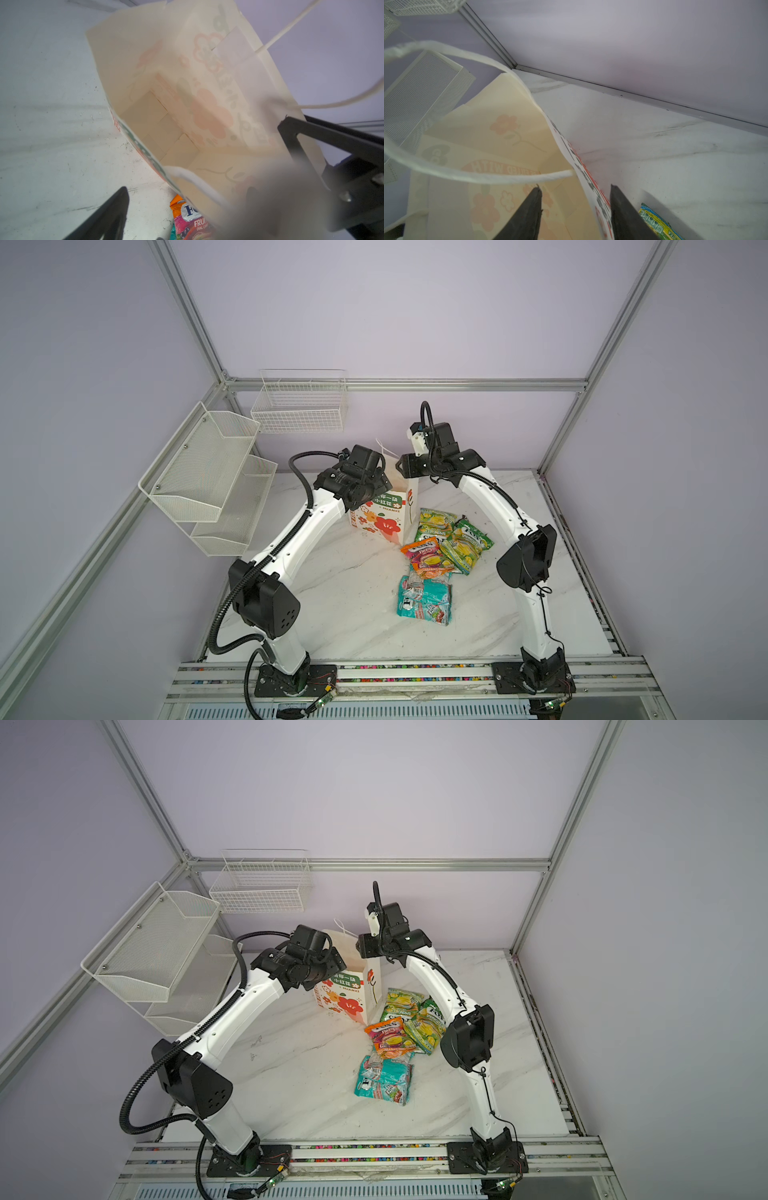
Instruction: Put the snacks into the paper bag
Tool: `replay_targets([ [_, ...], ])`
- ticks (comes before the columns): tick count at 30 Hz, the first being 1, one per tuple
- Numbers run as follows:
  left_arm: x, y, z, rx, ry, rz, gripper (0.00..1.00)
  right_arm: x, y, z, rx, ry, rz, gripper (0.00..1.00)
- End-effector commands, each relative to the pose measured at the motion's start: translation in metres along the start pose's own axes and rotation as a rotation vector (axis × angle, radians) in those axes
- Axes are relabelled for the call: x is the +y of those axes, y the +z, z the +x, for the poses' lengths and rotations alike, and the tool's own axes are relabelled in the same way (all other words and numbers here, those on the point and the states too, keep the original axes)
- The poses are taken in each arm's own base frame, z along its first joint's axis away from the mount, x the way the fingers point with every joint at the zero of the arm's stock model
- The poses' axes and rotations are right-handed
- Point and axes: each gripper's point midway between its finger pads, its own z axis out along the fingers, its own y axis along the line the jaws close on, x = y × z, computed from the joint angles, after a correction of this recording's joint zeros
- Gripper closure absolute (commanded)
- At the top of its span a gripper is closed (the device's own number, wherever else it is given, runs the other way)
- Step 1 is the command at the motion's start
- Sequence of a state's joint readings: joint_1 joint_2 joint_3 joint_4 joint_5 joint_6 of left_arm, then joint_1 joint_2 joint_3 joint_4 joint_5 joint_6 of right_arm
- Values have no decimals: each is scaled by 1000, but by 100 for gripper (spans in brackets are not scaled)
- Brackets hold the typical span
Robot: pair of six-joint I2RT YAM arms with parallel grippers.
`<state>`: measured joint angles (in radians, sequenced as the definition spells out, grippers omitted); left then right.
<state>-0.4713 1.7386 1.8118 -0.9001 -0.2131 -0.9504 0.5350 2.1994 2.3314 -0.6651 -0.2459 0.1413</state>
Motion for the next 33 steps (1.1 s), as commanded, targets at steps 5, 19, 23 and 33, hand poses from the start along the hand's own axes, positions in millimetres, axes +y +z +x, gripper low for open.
replay_targets([
  [5, -15, -14, -30, -69, -46, 52, 45, 25, -26, -9, -29, 19, -76, 47],
  [19, 12, -22, -47, -75, -38, 1, 94, 50, -71, -31, -77, 23, -147, 40],
  [23, 24, -30, -54, -69, -13, -20, 100, 58, -86, -35, -91, 20, -177, 38],
  [33, 38, -73, -80, -120, 130, -99, 100, 49, -99, -33, -98, 47, -144, 37],
])
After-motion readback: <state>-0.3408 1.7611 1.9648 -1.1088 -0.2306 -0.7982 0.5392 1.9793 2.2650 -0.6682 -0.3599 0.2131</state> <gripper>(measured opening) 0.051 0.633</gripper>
